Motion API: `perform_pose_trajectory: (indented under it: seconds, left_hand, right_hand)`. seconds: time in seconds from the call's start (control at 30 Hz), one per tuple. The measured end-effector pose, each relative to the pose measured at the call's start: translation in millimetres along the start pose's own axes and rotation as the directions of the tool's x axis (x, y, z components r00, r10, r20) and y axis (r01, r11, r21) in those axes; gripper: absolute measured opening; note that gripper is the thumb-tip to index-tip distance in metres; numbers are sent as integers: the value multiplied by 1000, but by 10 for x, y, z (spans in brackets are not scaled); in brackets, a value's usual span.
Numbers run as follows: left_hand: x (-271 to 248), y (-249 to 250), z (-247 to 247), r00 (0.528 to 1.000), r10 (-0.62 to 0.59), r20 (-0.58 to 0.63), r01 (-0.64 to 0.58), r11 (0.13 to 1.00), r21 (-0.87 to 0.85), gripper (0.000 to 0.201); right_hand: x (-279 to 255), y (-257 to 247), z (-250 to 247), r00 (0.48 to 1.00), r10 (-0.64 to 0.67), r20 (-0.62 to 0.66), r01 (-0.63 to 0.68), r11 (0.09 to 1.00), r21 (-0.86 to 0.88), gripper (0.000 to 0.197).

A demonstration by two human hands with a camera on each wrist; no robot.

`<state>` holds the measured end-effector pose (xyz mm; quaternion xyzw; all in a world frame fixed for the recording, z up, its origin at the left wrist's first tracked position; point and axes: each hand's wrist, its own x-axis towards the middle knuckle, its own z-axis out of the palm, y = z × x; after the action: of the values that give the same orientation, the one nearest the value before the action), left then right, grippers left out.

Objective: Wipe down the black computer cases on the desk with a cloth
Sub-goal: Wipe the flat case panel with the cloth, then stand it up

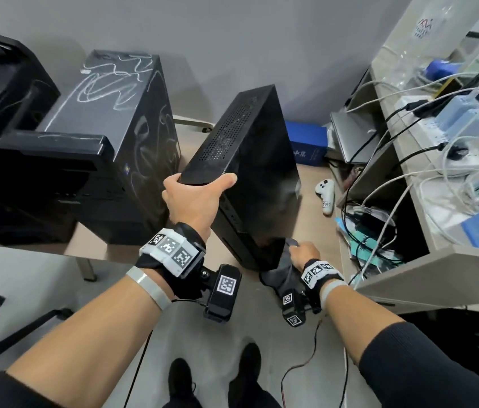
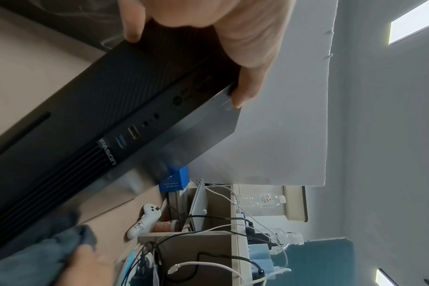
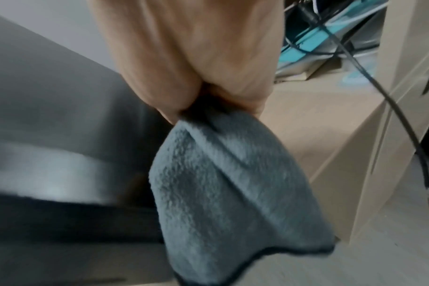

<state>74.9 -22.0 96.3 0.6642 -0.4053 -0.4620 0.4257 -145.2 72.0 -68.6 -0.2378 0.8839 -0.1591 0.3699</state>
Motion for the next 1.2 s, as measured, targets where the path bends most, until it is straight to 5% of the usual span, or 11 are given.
perform_pose_trajectory:
  seconds: [0.13,0.4,0.57,0.7,0.8,0.9,1.0,1.1,1.2]
  left_hand:
    - [-110,-61,10,1000,14,26,-15,999,45,106]
    - [-302,36,95,991,96,93,-110,979,170,112]
    - [-438,30,121,949,163,269,-219,957,191,122]
    - [-520,-38,144,877,223,426,-326,927,186,99]
    - [-569,-63,177,837,261,482,-365,921,135,64]
    - [-521,-19,183,878,260,401,-322,942,96,33]
    - [-397,-40,155,893,248,375,-293,954,68,37]
    - [-320,-37,163,863,180,473,-206,979,4,38]
    - [-305,139,207,848,277,452,-289,956,-45,22]
  right_hand:
    - [-130,-149,-324,985,-112,-131,129,983,134,34]
    - [-373,-675,-667,891,-355,-283,445,803,397,21]
    - [-898,-929,-836,826,-430,-363,554,737,387,16]
    - [-1038,-842,-973,792,-417,-446,561,784,265,18]
    - [-1074,-659,-1028,802,-347,-486,531,788,313,26]
    - [-1126,-627,-1012,805,-348,-481,548,747,376,29]
    - [-1180,-697,-1060,793,-379,-477,566,748,347,27]
    - [-1288,-756,-1221,729,-365,-579,604,741,294,22]
    - [-1562,-955,-1483,617,-418,-667,696,685,214,18]
